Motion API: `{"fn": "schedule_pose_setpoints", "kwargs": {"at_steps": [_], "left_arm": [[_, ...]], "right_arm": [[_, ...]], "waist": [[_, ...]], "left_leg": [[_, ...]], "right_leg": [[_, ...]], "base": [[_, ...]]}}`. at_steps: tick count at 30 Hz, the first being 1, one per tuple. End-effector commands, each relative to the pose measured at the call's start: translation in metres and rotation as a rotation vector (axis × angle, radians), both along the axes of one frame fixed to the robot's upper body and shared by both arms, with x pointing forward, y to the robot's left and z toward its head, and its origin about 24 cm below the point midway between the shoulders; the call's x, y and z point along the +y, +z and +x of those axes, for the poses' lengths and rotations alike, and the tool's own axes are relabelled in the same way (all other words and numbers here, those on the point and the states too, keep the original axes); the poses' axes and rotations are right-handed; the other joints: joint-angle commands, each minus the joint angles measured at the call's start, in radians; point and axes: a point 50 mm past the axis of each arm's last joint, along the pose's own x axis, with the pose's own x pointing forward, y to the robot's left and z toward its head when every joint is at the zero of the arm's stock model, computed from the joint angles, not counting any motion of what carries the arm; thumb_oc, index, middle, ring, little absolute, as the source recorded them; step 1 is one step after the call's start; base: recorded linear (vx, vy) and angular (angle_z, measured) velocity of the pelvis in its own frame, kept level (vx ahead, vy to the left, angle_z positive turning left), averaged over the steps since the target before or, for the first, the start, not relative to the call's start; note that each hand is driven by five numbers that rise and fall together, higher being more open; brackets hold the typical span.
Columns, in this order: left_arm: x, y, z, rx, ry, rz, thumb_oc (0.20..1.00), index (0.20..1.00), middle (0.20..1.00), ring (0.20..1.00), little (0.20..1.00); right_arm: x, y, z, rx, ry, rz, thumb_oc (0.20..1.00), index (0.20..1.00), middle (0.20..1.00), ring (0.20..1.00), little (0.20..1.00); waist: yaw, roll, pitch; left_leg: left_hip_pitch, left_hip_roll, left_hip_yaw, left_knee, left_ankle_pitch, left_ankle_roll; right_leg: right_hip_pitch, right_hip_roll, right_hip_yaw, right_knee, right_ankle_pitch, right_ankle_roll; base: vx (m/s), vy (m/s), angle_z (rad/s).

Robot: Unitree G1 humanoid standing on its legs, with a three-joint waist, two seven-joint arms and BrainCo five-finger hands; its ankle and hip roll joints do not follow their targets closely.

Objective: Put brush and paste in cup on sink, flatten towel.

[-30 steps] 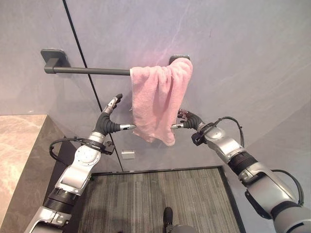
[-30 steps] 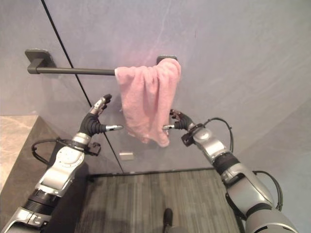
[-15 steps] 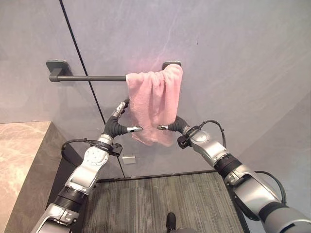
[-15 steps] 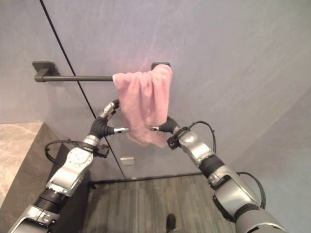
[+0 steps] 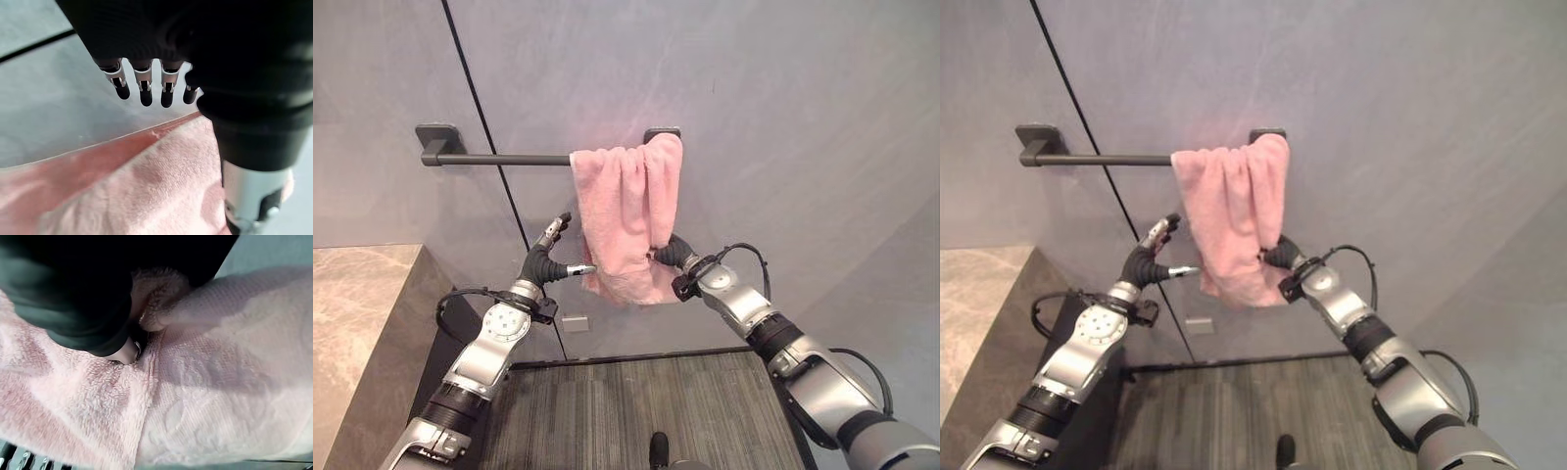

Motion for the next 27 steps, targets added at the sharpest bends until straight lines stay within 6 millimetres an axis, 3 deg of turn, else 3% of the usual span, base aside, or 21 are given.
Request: {"fn": "schedule_pose_setpoints", "kwargs": {"at_steps": [1, 3, 9, 12, 13, 18, 22, 27], "left_arm": [[0.009, 0.019, 0.006, -0.084, 0.031, -0.018, 1.000, 1.000, 1.000, 1.000, 1.000], [0.010, 0.013, 0.008, -0.047, 0.053, -0.085, 1.000, 1.000, 1.000, 1.000, 1.000], [0.010, 0.020, 0.015, -0.068, 0.053, -0.098, 1.000, 1.000, 1.000, 1.000, 1.000], [0.008, 0.022, 0.020, -0.064, 0.056, -0.117, 0.824, 0.824, 0.824, 0.824, 0.824], [0.007, 0.022, 0.022, -0.060, 0.054, -0.130, 0.595, 0.595, 0.595, 0.595, 0.595], [-0.001, 0.023, 0.031, -0.044, 0.049, -0.156, 0.542, 0.542, 0.542, 0.542, 0.542], [-0.005, 0.026, 0.035, -0.049, 0.041, -0.151, 0.567, 0.567, 0.567, 0.567, 0.567], [-0.016, 0.025, 0.040, -0.035, 0.021, -0.144, 0.771, 0.771, 0.771, 0.771, 0.771]], "right_arm": [[0.003, 0.025, 0.010, -0.099, -0.013, 0.035, 0.200, 0.200, 0.200, 0.200, 0.200], [0.005, 0.027, 0.009, -0.110, 0.003, 0.029, 0.200, 0.200, 0.200, 0.200, 0.200], [0.006, 0.028, 0.004, -0.118, 0.019, 0.042, 0.200, 0.200, 0.200, 0.200, 0.200], [0.007, 0.027, 0.003, -0.123, 0.024, 0.037, 0.200, 0.200, 0.200, 0.200, 0.200], [0.009, 0.025, 0.001, -0.118, 0.029, 0.046, 0.200, 0.200, 0.200, 0.200, 0.200], [0.014, 0.018, -0.004, -0.094, 0.049, 0.057, 0.200, 0.200, 0.200, 0.200, 0.200], [0.015, 0.015, -0.006, -0.084, 0.052, 0.063, 0.200, 0.200, 0.200, 0.200, 0.200], [0.019, 0.010, -0.009, -0.065, 0.060, 0.069, 0.200, 0.200, 0.200, 0.200, 0.200]], "waist": [[0.021, -0.052, -0.015], [0.023, -0.053, -0.005], [0.022, -0.055, 0.008], [0.019, -0.054, 0.011], [0.016, -0.051, 0.012], [0.006, -0.045, 0.010], [0.001, -0.042, 0.010], [-0.008, -0.038, 0.007]], "left_leg": [[-0.008, -0.001, -0.045, 0.001, -0.004, 0.012], [-0.016, 0.000, -0.049, 0.001, 0.000, 0.011], [-0.034, 0.003, -0.055, 0.001, 0.007, 0.008], [-0.042, 0.004, -0.057, 0.001, 0.011, 0.007], [-0.043, 0.004, -0.056, 0.001, 0.011, 0.007], [-0.045, 0.003, -0.051, 0.001, 0.011, 0.006], [-0.048, 0.004, -0.051, 0.001, 0.010, 0.005], [-0.047, 0.005, -0.052, 0.001, 0.009, 0.005]], "right_leg": [[0.023, -0.090, 0.060, -0.003, -0.019, 0.116], [0.018, -0.090, 0.057, -0.003, -0.018, 0.115], [0.006, -0.090, 0.049, -0.003, -0.020, 0.114], [0.001, -0.089, 0.049, -0.003, -0.021, 0.113], [-0.001, -0.089, 0.050, -0.003, -0.022, 0.113], [-0.006, -0.087, 0.053, -0.003, -0.026, 0.112], [-0.009, -0.086, 0.056, -0.003, -0.027, 0.112], [-0.008, -0.084, 0.057, -0.003, -0.031, 0.110]], "base": [[0.00, 0.000, 0.00], [-0.01, -0.008, 0.04], [0.00, -0.001, 0.01], [0.01, -0.002, 0.03], [0.00, 0.000, 0.00], [0.04, 0.001, 0.00], [0.01, 0.001, 0.00], [0.02, -0.001, -0.01]]}}
